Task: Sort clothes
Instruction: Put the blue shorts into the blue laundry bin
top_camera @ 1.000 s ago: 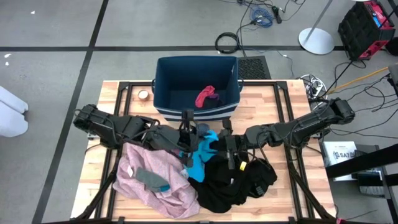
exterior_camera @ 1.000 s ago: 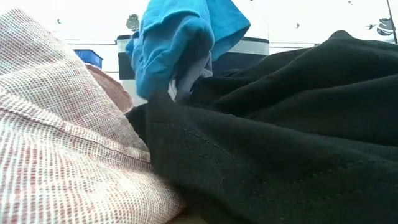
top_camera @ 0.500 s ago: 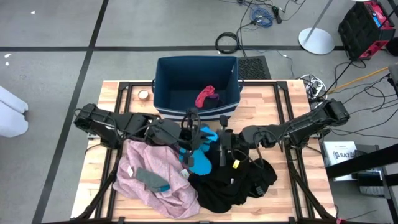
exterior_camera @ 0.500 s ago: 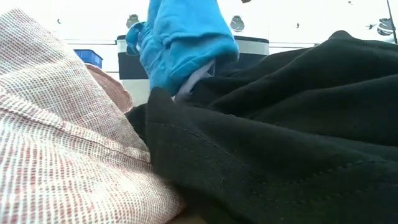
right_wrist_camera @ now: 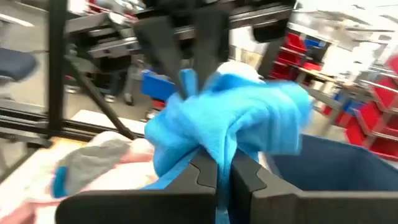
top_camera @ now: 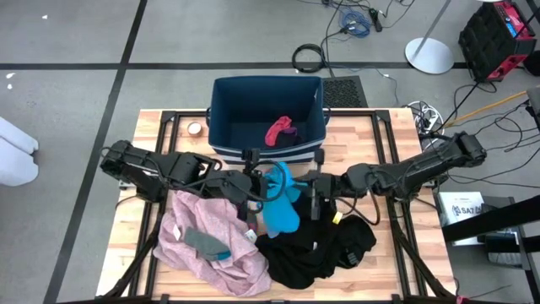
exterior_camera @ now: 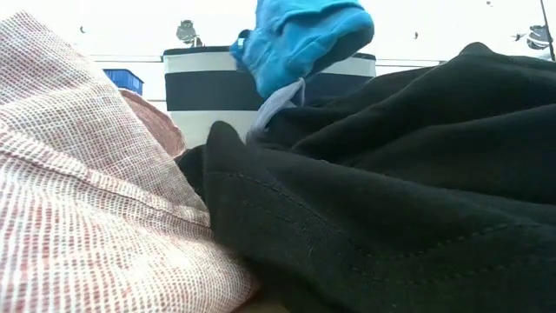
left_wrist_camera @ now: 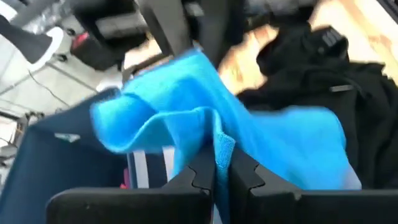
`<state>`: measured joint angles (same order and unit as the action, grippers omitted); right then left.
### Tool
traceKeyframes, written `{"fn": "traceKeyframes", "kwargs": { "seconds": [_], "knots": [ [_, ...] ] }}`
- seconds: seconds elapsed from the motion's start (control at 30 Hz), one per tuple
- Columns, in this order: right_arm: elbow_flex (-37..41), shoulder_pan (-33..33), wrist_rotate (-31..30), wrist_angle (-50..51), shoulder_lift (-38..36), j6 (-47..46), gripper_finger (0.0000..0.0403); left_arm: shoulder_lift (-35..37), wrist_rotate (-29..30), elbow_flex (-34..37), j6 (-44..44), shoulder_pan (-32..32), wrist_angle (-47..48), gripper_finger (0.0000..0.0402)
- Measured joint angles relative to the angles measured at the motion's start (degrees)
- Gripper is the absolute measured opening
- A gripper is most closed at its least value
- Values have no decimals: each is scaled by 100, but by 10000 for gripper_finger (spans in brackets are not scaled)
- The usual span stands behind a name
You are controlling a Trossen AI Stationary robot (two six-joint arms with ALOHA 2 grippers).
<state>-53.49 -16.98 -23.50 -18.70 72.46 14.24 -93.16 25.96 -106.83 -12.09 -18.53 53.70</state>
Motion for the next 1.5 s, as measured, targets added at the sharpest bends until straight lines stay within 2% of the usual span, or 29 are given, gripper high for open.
{"fn": "traceKeyframes", "kwargs": {
  "seconds": [0.13,0.33,0.43,0.57,0.73,0.87,1.03,1.2,1.37,1.5],
  "knots": [
    [0,-156,-629,385,-315,144,1,120,-4,2,445,-92,576,42],
    [0,-417,-1561,750,-796,382,0,291,-44,2,1430,-251,1556,101],
    [0,-456,-1714,728,-1009,576,0,312,-45,2,1923,-345,1962,128],
    [-157,-390,-1710,543,-1238,907,0,314,176,120,2489,-465,2367,142],
    [-946,-348,-1706,918,-1234,1395,0,312,803,613,2865,-739,2451,144],
    [-1963,-128,-1678,1827,-982,1537,0,313,1024,1264,3370,-986,2382,144],
    [-3367,467,-1642,3181,-505,1426,0,495,1260,2365,3889,-1257,1544,144],
    [-4692,1430,-779,4242,105,1094,0,1043,1210,3590,3958,-1358,-220,144],
    [-5894,2645,549,4983,888,422,0,1686,1176,4616,3523,-1293,-1708,144],
    [-6561,3373,1524,5490,1630,-61,0,2133,1167,5329,3052,-1217,-2913,144]
  ]
}}
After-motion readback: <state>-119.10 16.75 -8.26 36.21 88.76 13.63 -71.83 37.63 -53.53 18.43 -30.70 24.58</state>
